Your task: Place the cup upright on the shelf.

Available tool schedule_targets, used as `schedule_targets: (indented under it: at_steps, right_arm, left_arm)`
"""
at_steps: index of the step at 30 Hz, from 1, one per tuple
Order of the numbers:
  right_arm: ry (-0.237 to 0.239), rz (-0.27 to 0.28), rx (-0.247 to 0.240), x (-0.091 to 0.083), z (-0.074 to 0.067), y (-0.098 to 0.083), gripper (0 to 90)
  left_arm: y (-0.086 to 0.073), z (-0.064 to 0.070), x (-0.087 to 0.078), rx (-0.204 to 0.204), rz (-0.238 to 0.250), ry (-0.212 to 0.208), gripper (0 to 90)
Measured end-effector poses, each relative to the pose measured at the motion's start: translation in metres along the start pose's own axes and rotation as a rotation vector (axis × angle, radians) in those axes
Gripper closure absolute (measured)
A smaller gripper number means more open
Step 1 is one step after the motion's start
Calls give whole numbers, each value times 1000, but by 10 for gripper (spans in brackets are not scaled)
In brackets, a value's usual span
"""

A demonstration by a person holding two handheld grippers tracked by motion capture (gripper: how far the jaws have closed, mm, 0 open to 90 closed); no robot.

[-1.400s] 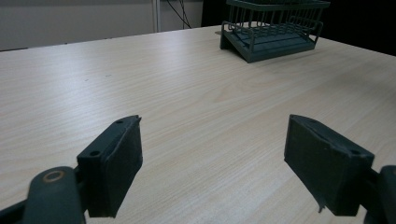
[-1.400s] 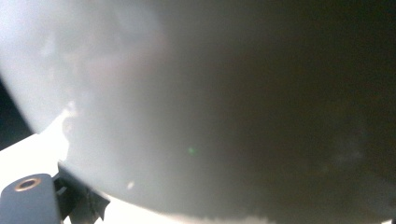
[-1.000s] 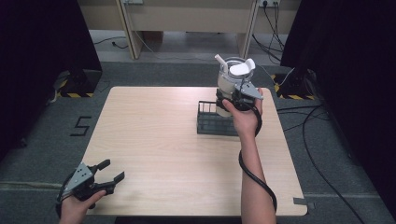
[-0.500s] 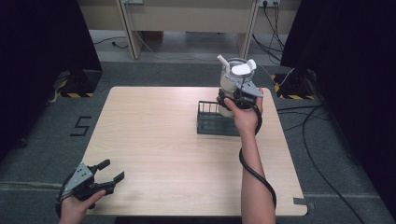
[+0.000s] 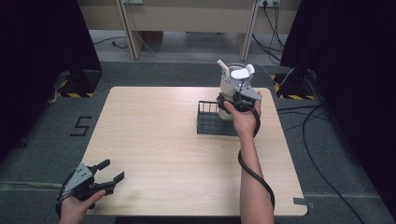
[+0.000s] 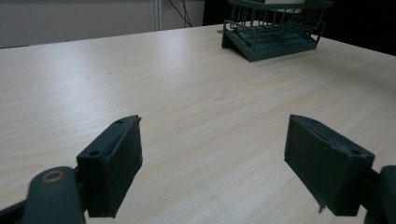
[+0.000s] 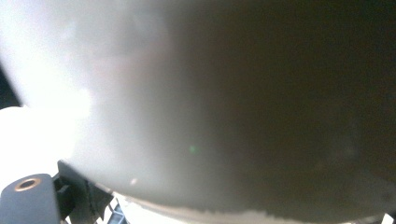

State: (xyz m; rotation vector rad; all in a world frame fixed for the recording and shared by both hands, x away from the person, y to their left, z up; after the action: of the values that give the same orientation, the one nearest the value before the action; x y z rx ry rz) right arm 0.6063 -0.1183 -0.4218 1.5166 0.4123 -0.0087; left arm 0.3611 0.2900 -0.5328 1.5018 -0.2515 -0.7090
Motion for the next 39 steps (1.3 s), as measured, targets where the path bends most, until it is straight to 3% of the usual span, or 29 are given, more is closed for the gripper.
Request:
schedule_targets:
  at_steps: [9,19,39]
  right_arm:
    - [-11,-37,11,9,3,-20,109]
    - [-25,-49,7,13,2,-30,107]
    - [-52,-5,-41,10,-1,-36,77]
  left_arm:
    - [0,0,0,0,-1,0,184]
    - [0,0,0,2,-1,-1,184]
    - [0,1,0,9,-1,-5,183]
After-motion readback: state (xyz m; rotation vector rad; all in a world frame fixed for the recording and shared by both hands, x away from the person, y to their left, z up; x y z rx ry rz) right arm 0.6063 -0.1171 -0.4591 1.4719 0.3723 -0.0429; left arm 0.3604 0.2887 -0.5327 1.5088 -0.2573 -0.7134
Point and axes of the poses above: each handheld gripper's, and its own axes: x roughly forward along the jaws, y roughly out of its top, z roughly to its right, the point moved 9 cm from there along x, roughly forward along the jaws, and after that the axes turned 1 degree about -x, right-handed, at the moved point
